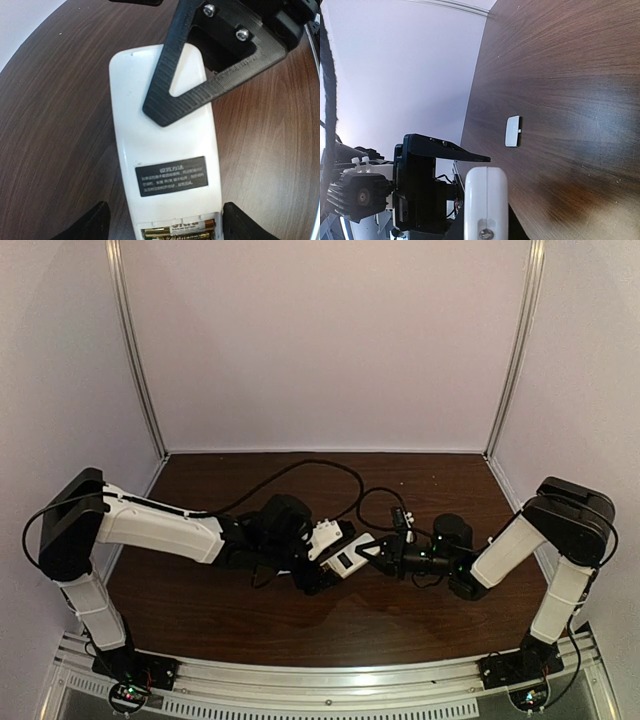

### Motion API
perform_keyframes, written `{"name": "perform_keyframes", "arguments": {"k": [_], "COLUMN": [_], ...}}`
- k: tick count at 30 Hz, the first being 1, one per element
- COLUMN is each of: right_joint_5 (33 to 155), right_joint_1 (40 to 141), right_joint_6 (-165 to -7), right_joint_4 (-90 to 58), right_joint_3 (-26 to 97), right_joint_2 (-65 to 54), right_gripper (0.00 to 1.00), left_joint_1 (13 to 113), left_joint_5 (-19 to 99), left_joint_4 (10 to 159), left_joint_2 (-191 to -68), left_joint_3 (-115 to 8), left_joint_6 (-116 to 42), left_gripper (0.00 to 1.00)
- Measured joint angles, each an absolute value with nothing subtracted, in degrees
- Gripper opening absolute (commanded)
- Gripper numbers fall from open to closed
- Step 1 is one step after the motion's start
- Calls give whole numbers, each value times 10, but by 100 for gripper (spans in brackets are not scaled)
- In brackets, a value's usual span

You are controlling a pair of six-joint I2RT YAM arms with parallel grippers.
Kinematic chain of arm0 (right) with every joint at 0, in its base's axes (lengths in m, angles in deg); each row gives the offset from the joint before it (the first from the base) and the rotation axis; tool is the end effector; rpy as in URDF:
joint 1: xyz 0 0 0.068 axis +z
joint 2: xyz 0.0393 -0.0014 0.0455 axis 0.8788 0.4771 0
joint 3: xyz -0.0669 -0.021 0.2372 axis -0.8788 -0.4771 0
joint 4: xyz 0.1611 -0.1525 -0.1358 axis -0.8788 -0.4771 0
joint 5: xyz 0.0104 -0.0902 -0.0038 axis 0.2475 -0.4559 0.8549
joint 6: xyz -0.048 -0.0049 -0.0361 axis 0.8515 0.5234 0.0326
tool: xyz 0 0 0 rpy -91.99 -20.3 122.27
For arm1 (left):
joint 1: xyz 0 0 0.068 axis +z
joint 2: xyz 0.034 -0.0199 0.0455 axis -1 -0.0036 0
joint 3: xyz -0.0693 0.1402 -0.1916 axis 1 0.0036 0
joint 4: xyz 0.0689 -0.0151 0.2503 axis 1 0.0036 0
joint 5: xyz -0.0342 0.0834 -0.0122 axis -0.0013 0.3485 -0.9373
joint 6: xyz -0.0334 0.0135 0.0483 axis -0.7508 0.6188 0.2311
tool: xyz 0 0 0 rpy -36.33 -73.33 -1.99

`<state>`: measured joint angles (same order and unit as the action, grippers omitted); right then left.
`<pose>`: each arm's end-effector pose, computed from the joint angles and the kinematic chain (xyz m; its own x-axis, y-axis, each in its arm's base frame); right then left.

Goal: Load the batteries into the remote control
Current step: Pass from the right arm to the left

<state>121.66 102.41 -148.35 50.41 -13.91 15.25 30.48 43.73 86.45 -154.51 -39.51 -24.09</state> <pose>0.2069 0.2134 0.1053 -0.9483 0.1886 -0.2554 -0.2191 0.1931 0.9564 0.1873 -0.3226 0.1482 -0.3167 0.5856 -0.7461 0.8971 0.4404 -0.0352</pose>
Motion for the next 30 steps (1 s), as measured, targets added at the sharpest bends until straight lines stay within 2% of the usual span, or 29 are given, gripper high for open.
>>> {"name": "perform_keyframes", "arguments": {"k": [4,10,14,18,21,25,30], "right_joint_5": [1208,1200,1198,1200,1207,1213,1218], "right_joint_1": [1024,1024,1024,1025,1026,1023,1000], "right_joint_6": [-1484,-1484,-1484,-1481,-1479,-1464,-1437], "right_joint_4": [504,504,506,502,491,465,409], "right_joint_3": [-137,-137,-137,-137,-136,-136,-141], "right_joint_2": [153,153,153,151,141,114,63], "right_gripper": [6,9,15,37,59,68,74], "left_joint_1": [304,303,304,303,304,304,306], "left_joint_5": [436,436,438,438,437,427,398], "left_joint_4": [866,870,875,883,895,906,927], "left_joint_2": [-1556,-1561,-1561,-1561,-1561,-1558,-1541], "left_joint_3": [-406,-412,-415,-417,-417,-410,-394], "left_joint_6": [-242,-244,-245,-241,-231,-217,-192], "left_gripper": [63,55,41,30,25,23,22]}}
